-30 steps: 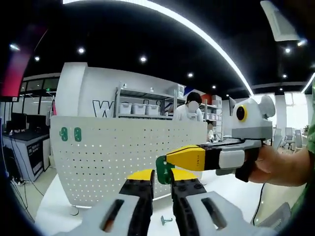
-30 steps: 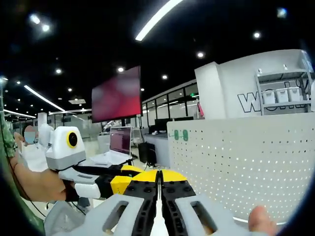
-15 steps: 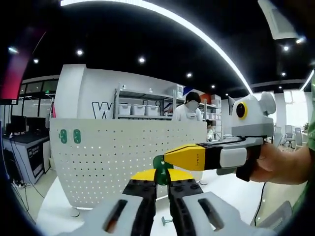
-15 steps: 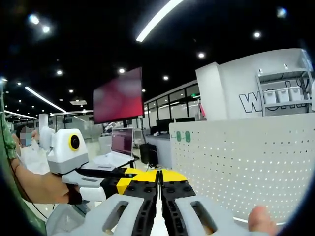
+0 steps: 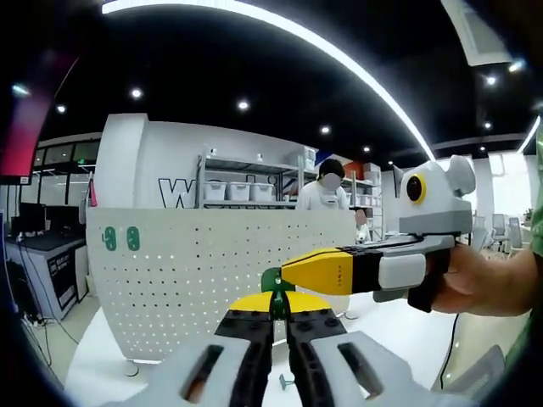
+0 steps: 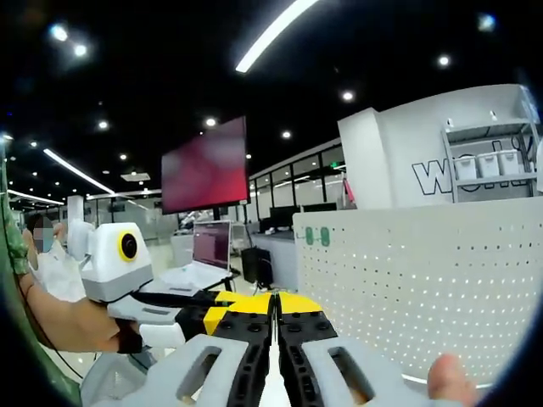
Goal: Insert the hook assembly into the mounting plate slot until the hook locks in place.
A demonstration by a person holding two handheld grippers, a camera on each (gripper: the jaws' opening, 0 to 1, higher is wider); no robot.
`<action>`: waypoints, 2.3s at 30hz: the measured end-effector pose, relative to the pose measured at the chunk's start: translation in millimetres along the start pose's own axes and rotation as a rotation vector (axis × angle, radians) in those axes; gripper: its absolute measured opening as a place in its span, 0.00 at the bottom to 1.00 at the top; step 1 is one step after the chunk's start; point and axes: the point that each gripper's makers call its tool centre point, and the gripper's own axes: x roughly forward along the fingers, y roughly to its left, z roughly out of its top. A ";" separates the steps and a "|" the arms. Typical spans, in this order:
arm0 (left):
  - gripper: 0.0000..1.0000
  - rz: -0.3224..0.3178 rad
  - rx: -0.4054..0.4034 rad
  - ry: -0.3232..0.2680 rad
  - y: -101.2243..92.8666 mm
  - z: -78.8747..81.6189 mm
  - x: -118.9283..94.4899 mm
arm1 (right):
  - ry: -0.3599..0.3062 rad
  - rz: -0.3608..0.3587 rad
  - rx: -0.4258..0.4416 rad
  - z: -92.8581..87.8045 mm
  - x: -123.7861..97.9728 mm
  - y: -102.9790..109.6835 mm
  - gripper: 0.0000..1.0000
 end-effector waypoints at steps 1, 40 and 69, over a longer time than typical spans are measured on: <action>0.06 0.003 0.000 -0.003 0.5 0.7 -0.3 | 0.000 -0.001 0.001 0.0 -0.1 0.0 0.00; 0.03 0.013 -0.015 -0.002 2.5 -0.3 1.4 | 0.038 0.002 -0.026 -2.3 3.7 -2.0 0.01; 0.03 0.014 -0.015 0.022 4.8 -6.7 3.7 | 0.054 -0.066 -0.031 -7.2 -11.7 -23.1 0.25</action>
